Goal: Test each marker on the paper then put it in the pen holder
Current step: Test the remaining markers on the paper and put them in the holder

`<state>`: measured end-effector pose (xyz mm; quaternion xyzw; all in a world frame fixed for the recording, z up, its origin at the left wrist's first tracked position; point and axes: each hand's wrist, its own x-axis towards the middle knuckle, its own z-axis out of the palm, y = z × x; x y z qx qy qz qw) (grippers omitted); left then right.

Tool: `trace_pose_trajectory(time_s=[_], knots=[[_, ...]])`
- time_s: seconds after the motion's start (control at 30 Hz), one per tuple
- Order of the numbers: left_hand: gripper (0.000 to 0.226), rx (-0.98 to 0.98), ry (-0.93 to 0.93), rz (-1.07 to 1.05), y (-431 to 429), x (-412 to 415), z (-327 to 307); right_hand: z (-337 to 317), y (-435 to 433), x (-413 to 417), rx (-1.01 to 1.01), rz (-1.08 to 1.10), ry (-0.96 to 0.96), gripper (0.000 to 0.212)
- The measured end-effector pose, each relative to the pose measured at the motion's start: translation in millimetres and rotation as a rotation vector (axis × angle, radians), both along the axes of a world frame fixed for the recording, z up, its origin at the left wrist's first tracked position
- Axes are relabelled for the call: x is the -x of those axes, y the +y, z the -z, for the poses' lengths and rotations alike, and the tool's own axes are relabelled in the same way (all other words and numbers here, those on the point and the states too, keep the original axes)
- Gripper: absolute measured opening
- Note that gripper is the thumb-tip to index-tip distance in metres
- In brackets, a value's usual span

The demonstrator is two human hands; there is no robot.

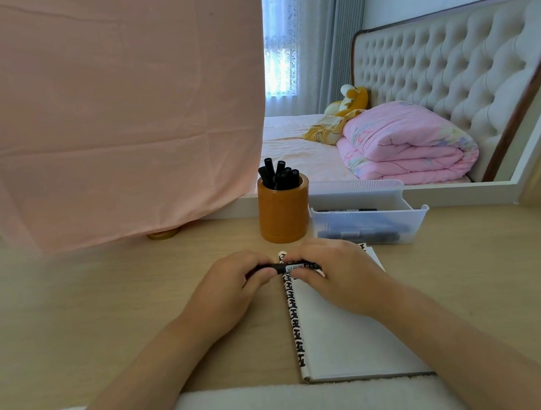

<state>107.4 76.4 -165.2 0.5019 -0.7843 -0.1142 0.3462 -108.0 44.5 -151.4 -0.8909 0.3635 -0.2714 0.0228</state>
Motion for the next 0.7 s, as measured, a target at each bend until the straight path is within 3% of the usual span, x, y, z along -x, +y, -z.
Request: trace_pose_trajectory(time_s=[0.23, 0.47, 0.7], knots=[[0.015, 0.098, 0.033, 0.039, 1.2, 1.2, -7.3, -0.4, 2.3, -5.0, -0.034, 0.002, -0.056, 0.031], [0.018, 0.149, -0.007, 0.074, 6.3, 6.2, -15.8, -0.4, 6.7, -2.7, -0.341, -0.02, -0.052, 0.024], [0.026, 0.132, -0.021, 0.056, 4.9, 4.6, -14.2, -0.6, 0.7, -4.3, -0.28, -0.045, -0.121, 0.026]])
